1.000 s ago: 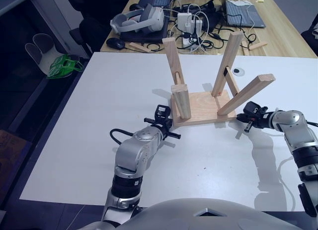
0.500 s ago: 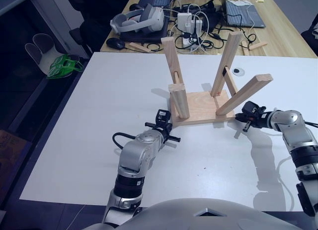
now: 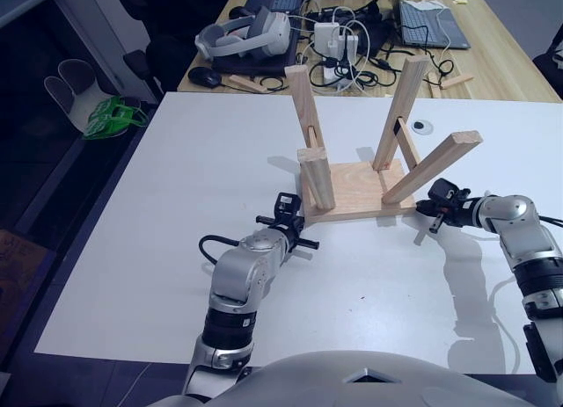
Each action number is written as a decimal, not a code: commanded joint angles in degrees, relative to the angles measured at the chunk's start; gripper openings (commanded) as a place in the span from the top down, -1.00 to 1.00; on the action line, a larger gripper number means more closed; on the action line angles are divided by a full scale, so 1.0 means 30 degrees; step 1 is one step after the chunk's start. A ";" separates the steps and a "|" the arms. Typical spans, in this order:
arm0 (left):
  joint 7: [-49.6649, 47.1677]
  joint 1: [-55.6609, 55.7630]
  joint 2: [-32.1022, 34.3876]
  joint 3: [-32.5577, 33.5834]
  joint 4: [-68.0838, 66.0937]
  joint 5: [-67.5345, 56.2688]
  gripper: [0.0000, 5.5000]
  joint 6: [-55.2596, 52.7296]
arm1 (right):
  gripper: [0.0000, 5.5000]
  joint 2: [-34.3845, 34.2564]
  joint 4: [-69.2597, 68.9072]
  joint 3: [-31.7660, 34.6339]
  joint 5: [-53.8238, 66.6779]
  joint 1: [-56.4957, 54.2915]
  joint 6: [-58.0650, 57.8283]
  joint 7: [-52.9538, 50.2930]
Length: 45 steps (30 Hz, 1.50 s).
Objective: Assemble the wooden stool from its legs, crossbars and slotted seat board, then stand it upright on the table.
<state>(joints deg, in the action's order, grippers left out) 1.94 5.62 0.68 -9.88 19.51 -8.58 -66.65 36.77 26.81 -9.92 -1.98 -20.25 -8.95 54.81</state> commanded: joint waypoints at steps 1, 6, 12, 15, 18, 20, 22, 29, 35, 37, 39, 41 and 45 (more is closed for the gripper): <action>0.0337 0.0151 -0.0499 0.0283 0.0011 -0.0457 0.99 -0.0116 | 1.00 -0.0120 -0.0876 0.0048 0.0779 0.0311 -0.0139 0.1058; 0.0807 0.0415 -0.0678 0.0587 0.0177 -0.0782 0.99 0.0218 | 1.00 -0.0217 -0.1593 0.0224 0.1148 0.0489 -0.0615 0.1363; 0.1619 0.0862 -0.0546 0.0831 0.0519 -0.1069 0.99 0.0198 | 1.00 -0.0399 -0.2125 0.0429 0.1454 0.0557 -0.1132 0.1502; 0.2169 0.1178 -0.0452 0.0972 0.0435 -0.1258 0.99 0.0387 | 1.00 -0.0538 -0.2187 0.0519 0.1607 0.0504 -0.1359 0.1517; 0.3065 0.1597 -0.0229 0.1311 0.0197 -0.1726 0.99 0.0817 | 1.00 -0.0698 -0.2463 0.0591 0.1887 0.0479 -0.1743 0.1697; 0.3518 0.1874 -0.0064 0.1435 0.0095 -0.1944 0.99 0.0961 | 1.00 -0.0792 -0.2659 0.0650 0.2047 0.0469 -0.1995 0.1773; 0.3823 0.2121 0.0073 0.1544 -0.0069 -0.2055 0.99 0.1068 | 1.00 -0.0906 -0.2813 0.0783 0.2264 0.0468 -0.2249 0.1761; 0.4662 0.2729 0.0399 0.2004 -0.0500 -0.2357 0.99 0.1399 | 1.00 -0.1220 -0.4251 0.1650 0.3633 0.0801 -0.3899 0.1928; 0.5066 0.2984 0.0120 0.2687 -0.0553 -0.2820 0.99 0.1690 | 1.00 -0.1228 -0.4940 0.2130 0.4568 0.0714 -0.4866 0.1996; 0.5074 0.3051 -0.0211 0.3012 -0.0386 -0.3279 0.99 0.1748 | 1.00 -0.1305 -0.5165 0.2220 0.4809 0.0645 -0.5174 0.1976; 0.5061 0.3167 -0.0339 0.3162 -0.0333 -0.3573 0.99 0.1755 | 1.00 -0.1349 -0.5425 0.2285 0.5039 0.0672 -0.5432 0.1968; 0.5061 0.3212 -0.0245 0.3127 -0.0362 -0.3653 0.99 0.1779 | 1.00 -0.1401 -0.5679 0.2391 0.5241 0.0711 -0.5602 0.2005; 0.5065 0.3021 -0.0268 0.3266 -0.0207 -0.3871 0.99 0.1958 | 1.00 -0.1569 -0.6269 0.2680 0.5713 0.0792 -0.5839 0.2047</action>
<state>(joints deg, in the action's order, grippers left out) 13.18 12.82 3.37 2.48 17.44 -14.51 -61.13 35.82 11.71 -0.66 10.25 -16.46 -26.97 58.33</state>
